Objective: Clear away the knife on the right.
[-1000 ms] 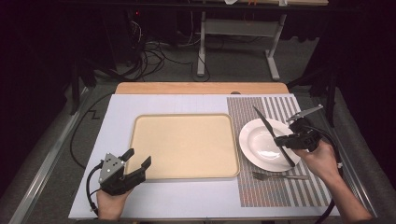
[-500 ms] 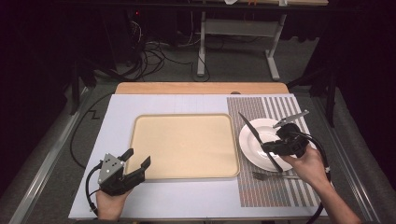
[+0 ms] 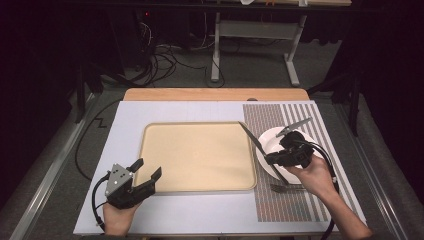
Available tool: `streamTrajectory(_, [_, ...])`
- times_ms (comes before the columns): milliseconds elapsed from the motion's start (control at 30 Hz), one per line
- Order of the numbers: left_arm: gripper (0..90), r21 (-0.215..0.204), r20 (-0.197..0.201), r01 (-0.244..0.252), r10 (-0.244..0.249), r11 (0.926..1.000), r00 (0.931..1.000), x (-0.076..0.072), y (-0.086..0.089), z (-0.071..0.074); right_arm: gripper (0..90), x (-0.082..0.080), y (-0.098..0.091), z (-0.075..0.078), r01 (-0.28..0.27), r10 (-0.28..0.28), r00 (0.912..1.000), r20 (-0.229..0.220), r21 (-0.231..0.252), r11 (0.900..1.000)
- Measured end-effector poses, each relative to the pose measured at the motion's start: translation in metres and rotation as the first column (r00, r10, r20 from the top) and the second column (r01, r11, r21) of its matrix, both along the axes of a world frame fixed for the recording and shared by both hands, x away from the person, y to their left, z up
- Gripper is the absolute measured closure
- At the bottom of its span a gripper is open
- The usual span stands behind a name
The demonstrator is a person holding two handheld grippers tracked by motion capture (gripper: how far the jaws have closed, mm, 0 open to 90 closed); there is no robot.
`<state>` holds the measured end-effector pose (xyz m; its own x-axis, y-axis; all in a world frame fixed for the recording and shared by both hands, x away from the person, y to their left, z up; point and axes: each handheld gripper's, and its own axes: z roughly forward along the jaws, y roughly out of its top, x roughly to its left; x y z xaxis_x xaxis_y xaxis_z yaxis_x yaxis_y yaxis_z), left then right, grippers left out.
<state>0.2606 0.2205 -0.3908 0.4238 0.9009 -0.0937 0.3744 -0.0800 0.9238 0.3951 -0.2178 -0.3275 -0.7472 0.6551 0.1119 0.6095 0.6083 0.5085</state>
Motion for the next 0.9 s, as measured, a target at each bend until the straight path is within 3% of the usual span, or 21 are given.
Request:
streamTrajectory(433, [33.0,-0.003,-0.003,0.007,-0.007,1.0,1.0,-0.001,-0.001,0.0,80.8,0.002,0.037,0.0,-0.041,0.041,0.9991,-0.009,0.008,0.9991])
streamTrajectory(733, [33.0,-0.003,-0.001,0.01,-0.01,0.9999,0.9999,-0.002,0.0,0.0,80.8,0.009,0.062,-0.007,-0.058,0.059,0.9978,-0.031,0.012,0.9982])
streamTrajectory(900, [33.0,-0.003,0.004,0.009,-0.009,1.0,1.0,-0.003,0.0,0.0,80.8,0.012,0.073,-0.014,-0.055,0.055,0.9984,-0.015,-0.008,0.9984])
